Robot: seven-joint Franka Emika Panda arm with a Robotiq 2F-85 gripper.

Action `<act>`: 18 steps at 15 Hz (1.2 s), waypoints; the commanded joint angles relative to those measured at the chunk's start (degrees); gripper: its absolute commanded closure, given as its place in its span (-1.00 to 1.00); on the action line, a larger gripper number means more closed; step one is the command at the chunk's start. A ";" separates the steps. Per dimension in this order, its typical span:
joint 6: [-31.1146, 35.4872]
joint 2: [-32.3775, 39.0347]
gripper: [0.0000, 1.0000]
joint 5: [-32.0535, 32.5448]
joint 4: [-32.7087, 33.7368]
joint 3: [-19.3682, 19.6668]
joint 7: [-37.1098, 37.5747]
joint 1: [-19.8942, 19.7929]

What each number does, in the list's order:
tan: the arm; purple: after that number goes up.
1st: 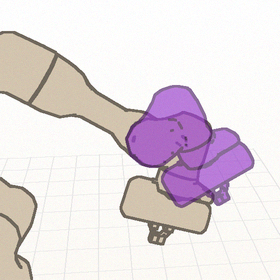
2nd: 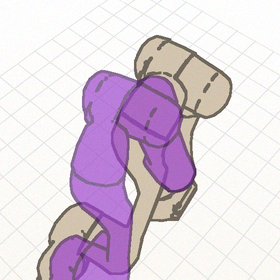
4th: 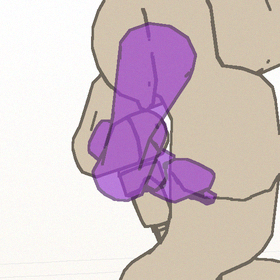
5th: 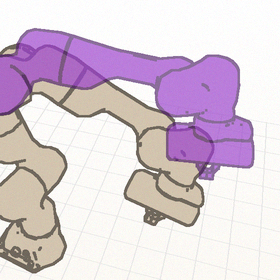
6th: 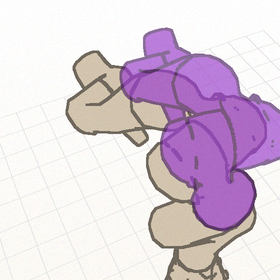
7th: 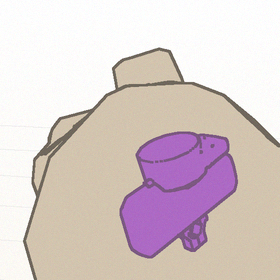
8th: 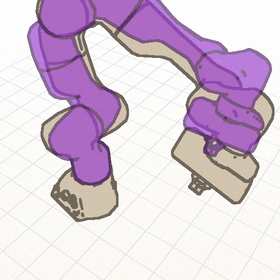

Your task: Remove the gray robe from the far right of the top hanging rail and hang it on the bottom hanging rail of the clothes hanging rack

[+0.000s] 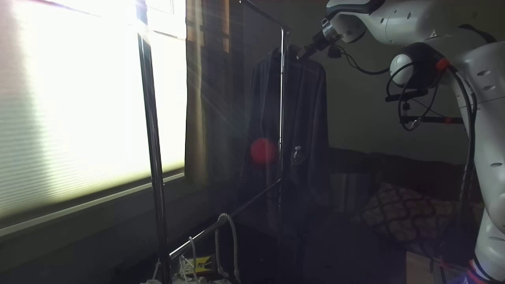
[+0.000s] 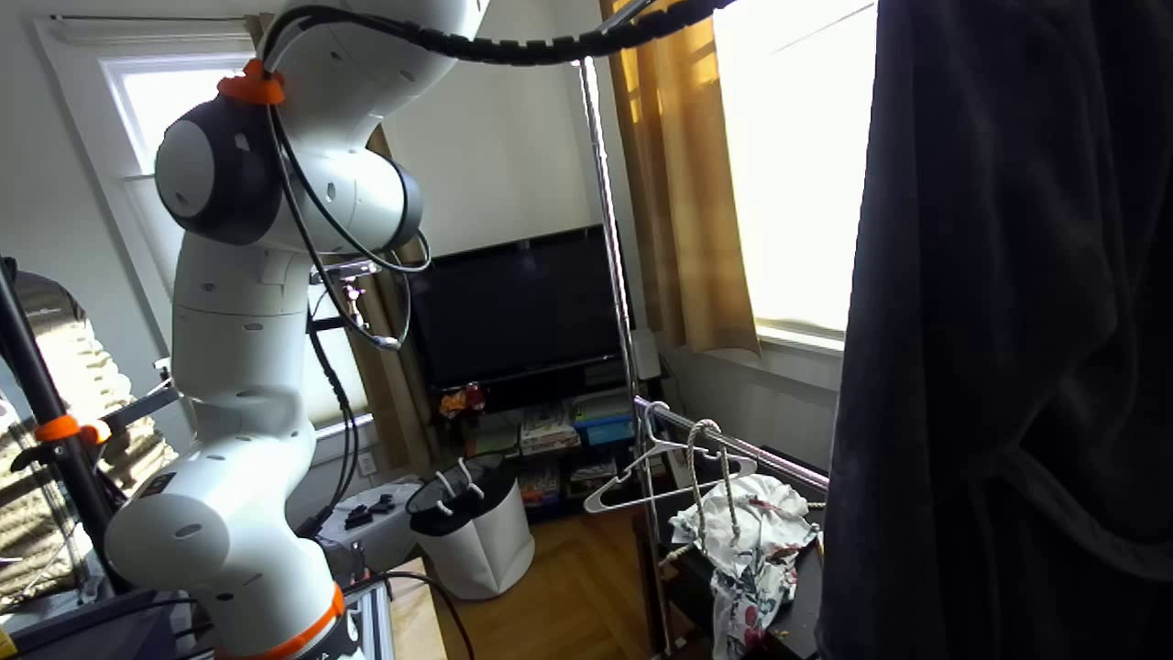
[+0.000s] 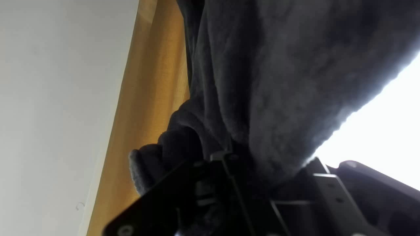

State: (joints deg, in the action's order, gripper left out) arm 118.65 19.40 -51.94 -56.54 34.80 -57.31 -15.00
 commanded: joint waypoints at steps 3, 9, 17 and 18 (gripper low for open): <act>-7.89 -2.39 1.00 -2.32 -0.66 -0.86 -1.02 -1.38; -6.34 -3.84 0.95 -7.43 -0.18 -0.35 0.88 -3.56; -4.34 -7.17 0.95 -14.14 -0.33 -0.13 3.78 -5.63; -4.33 -7.24 0.95 -13.58 -0.13 0.29 4.87 -5.82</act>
State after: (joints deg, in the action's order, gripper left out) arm 112.57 14.37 -63.17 -56.61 34.86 -54.88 -20.22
